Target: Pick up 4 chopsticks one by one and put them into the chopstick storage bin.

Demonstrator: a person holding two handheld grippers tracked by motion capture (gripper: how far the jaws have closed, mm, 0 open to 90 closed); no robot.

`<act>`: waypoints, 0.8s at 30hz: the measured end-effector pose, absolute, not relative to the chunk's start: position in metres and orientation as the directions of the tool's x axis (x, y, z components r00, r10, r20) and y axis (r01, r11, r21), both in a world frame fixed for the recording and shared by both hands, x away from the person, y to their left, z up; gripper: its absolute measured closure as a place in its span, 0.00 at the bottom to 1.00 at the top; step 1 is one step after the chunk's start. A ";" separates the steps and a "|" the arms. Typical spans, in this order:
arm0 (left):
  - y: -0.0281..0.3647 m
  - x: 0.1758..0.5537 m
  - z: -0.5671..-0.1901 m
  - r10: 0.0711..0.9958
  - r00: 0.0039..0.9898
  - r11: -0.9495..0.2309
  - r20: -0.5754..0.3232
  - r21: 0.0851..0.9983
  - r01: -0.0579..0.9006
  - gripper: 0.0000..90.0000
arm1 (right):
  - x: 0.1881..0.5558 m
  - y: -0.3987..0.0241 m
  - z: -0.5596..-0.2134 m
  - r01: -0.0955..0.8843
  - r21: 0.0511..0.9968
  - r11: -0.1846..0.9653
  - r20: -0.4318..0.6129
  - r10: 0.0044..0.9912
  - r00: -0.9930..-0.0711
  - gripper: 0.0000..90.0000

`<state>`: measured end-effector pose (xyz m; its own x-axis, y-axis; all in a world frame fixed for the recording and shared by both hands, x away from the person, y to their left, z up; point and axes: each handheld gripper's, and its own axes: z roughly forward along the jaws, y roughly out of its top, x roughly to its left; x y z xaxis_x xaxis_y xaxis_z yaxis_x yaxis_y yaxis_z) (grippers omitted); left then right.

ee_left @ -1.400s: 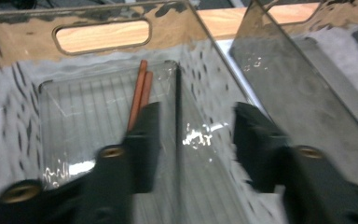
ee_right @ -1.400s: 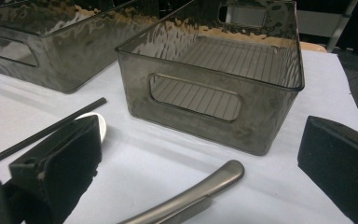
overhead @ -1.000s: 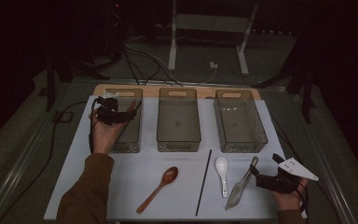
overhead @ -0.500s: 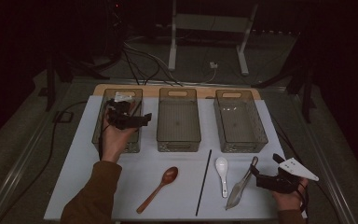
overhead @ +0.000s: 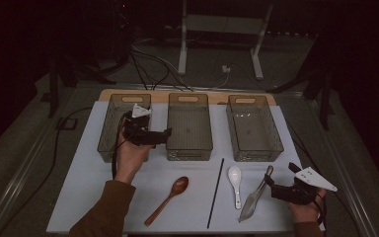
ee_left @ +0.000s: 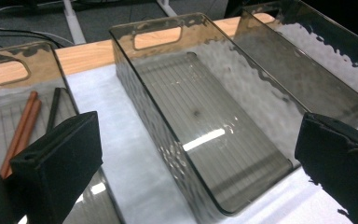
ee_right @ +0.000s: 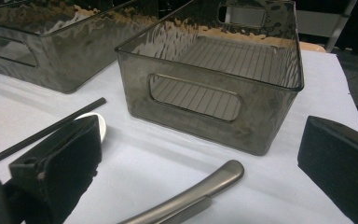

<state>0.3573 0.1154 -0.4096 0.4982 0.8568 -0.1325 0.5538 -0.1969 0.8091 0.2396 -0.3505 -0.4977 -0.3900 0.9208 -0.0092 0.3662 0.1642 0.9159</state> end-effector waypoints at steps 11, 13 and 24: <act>0.078 0.338 -0.419 0.835 0.536 -0.239 -0.121 0.798 0.553 0.02 | 0.240 -0.351 -0.498 0.366 0.916 0.163 -0.008 0.921 -0.390 0.00; 0.072 0.335 -0.421 0.834 0.539 -0.249 -0.117 0.792 0.558 0.02 | 0.239 -0.350 -0.498 0.366 0.916 0.166 -0.011 0.920 -0.391 0.00; 0.041 0.325 -0.432 0.835 0.543 -0.273 -0.089 0.790 0.549 0.02 | 0.240 -0.350 -0.498 0.368 0.915 0.165 -0.009 0.920 -0.391 0.00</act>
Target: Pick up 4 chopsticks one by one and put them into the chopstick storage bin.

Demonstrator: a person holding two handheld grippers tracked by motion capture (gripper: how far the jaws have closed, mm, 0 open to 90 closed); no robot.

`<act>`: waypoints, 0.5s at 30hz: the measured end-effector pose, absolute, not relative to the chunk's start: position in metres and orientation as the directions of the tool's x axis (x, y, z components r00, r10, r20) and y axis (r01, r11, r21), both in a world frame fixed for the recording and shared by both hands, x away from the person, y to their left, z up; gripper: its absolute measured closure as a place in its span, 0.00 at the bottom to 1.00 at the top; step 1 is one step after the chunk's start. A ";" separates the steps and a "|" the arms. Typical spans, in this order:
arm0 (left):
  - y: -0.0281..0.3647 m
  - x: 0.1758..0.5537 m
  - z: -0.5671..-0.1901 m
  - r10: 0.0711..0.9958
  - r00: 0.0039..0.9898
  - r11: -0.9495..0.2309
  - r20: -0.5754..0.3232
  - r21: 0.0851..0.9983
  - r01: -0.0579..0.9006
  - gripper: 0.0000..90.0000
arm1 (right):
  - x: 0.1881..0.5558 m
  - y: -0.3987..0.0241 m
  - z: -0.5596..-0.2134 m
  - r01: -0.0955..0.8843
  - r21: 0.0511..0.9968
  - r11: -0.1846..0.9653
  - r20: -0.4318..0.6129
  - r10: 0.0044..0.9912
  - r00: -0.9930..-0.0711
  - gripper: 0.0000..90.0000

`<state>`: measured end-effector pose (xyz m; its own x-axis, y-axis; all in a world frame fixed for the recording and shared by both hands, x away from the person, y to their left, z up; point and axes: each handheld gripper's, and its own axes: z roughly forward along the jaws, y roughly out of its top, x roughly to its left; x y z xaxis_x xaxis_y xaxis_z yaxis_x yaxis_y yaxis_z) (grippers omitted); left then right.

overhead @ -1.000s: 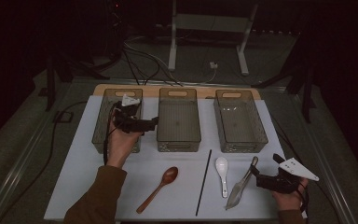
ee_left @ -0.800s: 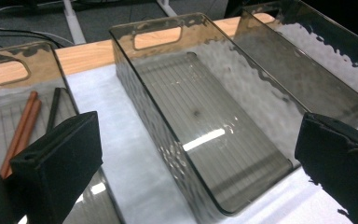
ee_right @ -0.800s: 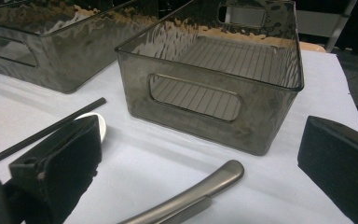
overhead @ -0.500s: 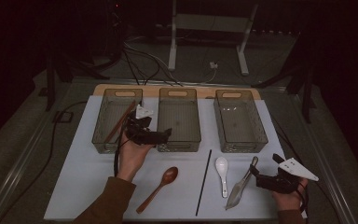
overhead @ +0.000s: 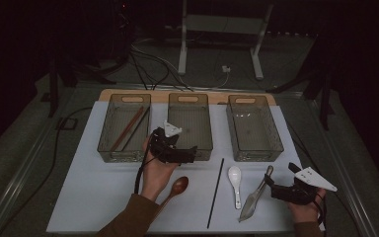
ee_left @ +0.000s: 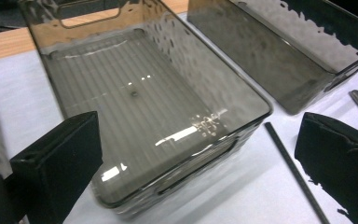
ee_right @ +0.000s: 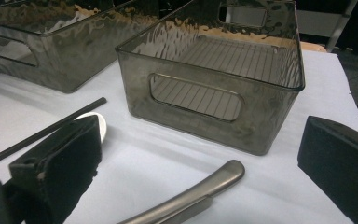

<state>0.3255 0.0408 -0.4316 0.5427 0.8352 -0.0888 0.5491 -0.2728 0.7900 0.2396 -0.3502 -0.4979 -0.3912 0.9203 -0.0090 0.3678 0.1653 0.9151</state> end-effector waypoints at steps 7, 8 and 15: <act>0.022 0.318 -0.441 0.828 0.558 -0.312 -0.061 0.776 0.549 0.02 | 0.240 -0.350 -0.498 0.367 0.916 0.165 -0.009 0.920 -0.391 0.00; 0.020 0.317 -0.442 0.829 0.557 -0.315 -0.057 0.775 0.548 0.02 | 0.239 -0.350 -0.498 0.366 0.916 0.165 -0.009 0.920 -0.391 0.00; 0.007 0.311 -0.453 0.827 0.562 -0.338 -0.034 0.768 0.544 0.02 | 0.239 -0.351 -0.498 0.366 0.916 0.162 -0.007 0.921 -0.390 0.00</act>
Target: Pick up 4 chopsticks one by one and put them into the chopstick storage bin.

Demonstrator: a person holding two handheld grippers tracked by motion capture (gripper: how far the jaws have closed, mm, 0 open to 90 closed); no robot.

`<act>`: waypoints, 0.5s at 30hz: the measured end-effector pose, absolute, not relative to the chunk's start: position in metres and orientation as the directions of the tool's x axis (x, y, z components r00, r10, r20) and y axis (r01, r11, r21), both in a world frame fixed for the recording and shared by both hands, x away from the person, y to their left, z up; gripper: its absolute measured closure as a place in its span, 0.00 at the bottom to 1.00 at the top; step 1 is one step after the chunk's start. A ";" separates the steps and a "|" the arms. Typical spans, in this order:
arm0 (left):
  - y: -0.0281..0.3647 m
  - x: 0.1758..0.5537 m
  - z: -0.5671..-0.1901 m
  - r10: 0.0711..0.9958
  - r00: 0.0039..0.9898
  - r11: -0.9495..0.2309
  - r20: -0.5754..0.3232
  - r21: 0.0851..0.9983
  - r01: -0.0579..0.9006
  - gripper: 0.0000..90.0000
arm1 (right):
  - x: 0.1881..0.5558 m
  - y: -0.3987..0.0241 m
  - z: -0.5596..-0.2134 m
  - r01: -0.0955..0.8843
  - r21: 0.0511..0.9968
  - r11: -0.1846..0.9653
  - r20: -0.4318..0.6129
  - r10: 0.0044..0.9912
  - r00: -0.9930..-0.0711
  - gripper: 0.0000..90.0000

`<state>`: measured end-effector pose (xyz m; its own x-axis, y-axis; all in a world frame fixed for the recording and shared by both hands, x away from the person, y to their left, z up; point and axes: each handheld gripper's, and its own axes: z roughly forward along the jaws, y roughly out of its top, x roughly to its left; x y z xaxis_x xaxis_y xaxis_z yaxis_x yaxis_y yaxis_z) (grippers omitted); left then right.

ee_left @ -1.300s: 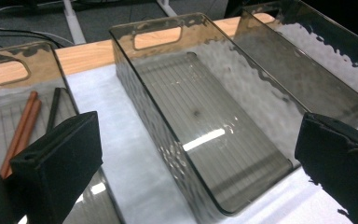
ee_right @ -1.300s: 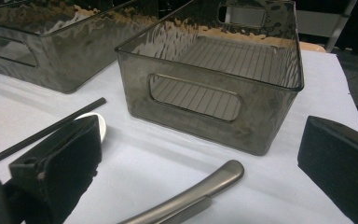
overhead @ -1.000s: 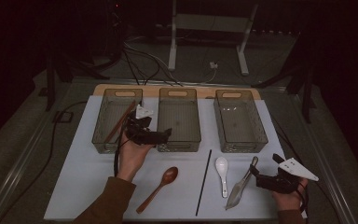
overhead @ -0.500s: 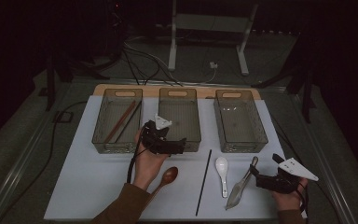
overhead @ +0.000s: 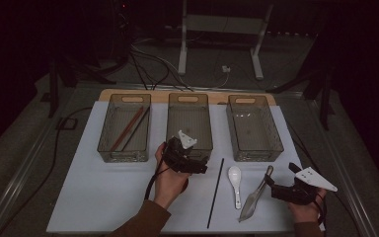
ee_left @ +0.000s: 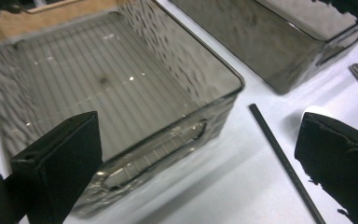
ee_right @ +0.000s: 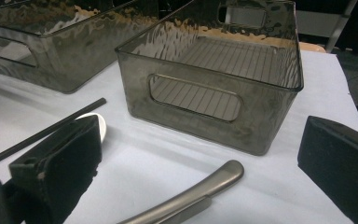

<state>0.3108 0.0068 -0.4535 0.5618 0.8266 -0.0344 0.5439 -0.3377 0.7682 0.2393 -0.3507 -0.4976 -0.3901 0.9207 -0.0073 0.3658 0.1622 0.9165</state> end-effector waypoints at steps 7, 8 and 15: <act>-0.006 0.305 -0.462 0.808 0.588 -0.373 -0.025 0.751 0.545 0.02 | 0.239 -0.351 -0.498 0.365 0.917 0.163 -0.008 0.921 -0.391 0.00; -0.008 0.305 -0.462 0.805 0.592 -0.379 -0.021 0.750 0.543 0.02 | 0.239 -0.351 -0.498 0.366 0.916 0.163 -0.007 0.921 -0.391 0.00; -0.024 0.299 -0.470 0.787 0.617 -0.411 -0.014 0.734 0.540 0.02 | 0.239 -0.350 -0.498 0.365 0.916 0.164 -0.009 0.920 -0.391 0.00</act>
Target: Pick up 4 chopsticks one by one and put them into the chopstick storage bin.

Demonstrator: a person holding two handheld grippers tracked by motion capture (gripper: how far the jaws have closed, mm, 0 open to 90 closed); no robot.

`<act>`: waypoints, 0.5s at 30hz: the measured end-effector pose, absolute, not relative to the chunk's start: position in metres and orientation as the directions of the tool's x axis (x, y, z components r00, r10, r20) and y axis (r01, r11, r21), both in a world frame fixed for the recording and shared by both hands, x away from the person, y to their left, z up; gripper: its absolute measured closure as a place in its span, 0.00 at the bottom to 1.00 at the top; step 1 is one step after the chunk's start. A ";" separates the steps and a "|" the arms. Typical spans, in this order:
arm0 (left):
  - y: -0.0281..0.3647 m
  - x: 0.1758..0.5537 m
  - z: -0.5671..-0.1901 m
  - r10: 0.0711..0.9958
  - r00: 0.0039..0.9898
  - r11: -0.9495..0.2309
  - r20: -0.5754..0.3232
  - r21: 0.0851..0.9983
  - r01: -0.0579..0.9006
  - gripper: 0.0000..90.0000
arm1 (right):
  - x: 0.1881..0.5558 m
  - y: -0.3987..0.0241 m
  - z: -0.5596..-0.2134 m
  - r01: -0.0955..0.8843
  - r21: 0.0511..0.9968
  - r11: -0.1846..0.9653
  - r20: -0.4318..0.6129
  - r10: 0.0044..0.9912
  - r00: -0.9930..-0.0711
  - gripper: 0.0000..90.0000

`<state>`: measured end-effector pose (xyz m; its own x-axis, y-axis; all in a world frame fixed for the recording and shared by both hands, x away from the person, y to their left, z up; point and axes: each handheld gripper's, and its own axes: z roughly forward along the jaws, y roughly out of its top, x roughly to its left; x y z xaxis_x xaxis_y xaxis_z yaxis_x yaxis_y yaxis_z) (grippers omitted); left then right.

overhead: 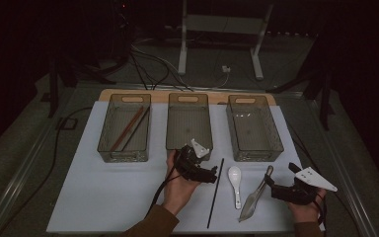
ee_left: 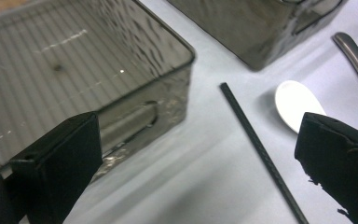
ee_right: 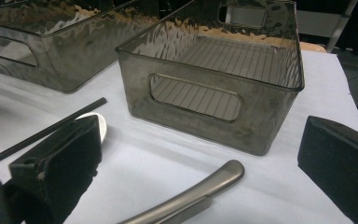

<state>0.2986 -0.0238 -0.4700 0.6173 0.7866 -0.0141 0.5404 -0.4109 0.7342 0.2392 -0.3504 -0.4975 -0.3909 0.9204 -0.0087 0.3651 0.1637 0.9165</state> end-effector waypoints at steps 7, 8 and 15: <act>-0.036 0.294 -0.477 0.775 0.632 -0.429 -0.015 0.722 0.543 0.02 | 0.239 -0.351 -0.497 0.364 0.917 0.162 -0.007 0.920 -0.392 0.00; -0.037 0.293 -0.478 0.772 0.636 -0.434 -0.013 0.719 0.542 0.02 | 0.239 -0.351 -0.497 0.365 0.917 0.162 -0.007 0.920 -0.391 0.00; -0.046 0.289 -0.486 0.755 0.655 -0.459 -0.023 0.695 0.553 0.02 | 0.239 -0.351 -0.497 0.364 0.917 0.163 -0.009 0.920 -0.391 0.00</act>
